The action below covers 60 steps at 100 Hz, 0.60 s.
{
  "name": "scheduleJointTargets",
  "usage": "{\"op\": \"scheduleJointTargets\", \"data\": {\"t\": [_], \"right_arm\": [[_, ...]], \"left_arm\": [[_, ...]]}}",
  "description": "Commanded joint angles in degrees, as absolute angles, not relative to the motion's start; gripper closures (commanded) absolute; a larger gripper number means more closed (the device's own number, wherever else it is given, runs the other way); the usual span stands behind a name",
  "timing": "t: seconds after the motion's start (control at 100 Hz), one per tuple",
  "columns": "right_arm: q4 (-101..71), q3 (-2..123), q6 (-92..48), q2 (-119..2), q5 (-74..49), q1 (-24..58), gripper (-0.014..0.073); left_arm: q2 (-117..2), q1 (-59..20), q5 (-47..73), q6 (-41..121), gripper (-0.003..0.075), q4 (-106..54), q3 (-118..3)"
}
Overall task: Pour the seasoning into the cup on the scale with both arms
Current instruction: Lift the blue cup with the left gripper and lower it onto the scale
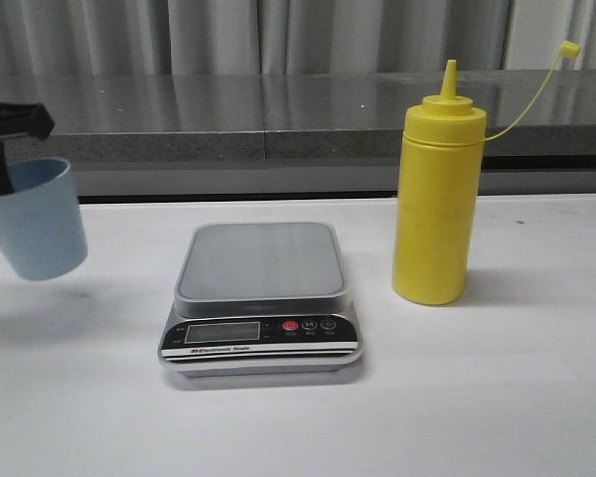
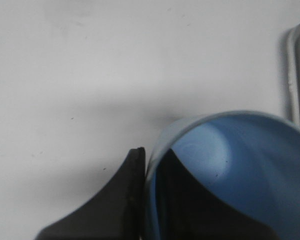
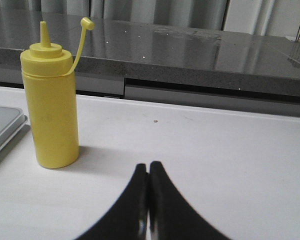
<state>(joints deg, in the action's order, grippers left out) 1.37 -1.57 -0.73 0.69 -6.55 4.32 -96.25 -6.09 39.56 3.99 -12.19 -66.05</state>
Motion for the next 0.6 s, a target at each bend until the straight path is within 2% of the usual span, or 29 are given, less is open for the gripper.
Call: {"op": "scheduleJointTargets", "data": {"t": [0.0,0.3,0.59], "right_arm": [[2.01,-0.30,-0.89,1.72,-2.25,4.06,0.0661],[2.01,-0.30,-0.89,1.72,-2.25,4.06,0.0661],[2.01,-0.30,-0.89,1.72,-2.25,4.06,0.0661]], "left_arm": [[-93.36,-8.15,42.19,3.92,0.0740,-13.12,-71.43],[-94.35,-16.77,44.51,5.06,0.0740,-13.01,-81.15],[-102.00,-22.54,47.99,5.06,0.0740,-12.51,-90.42]]}}
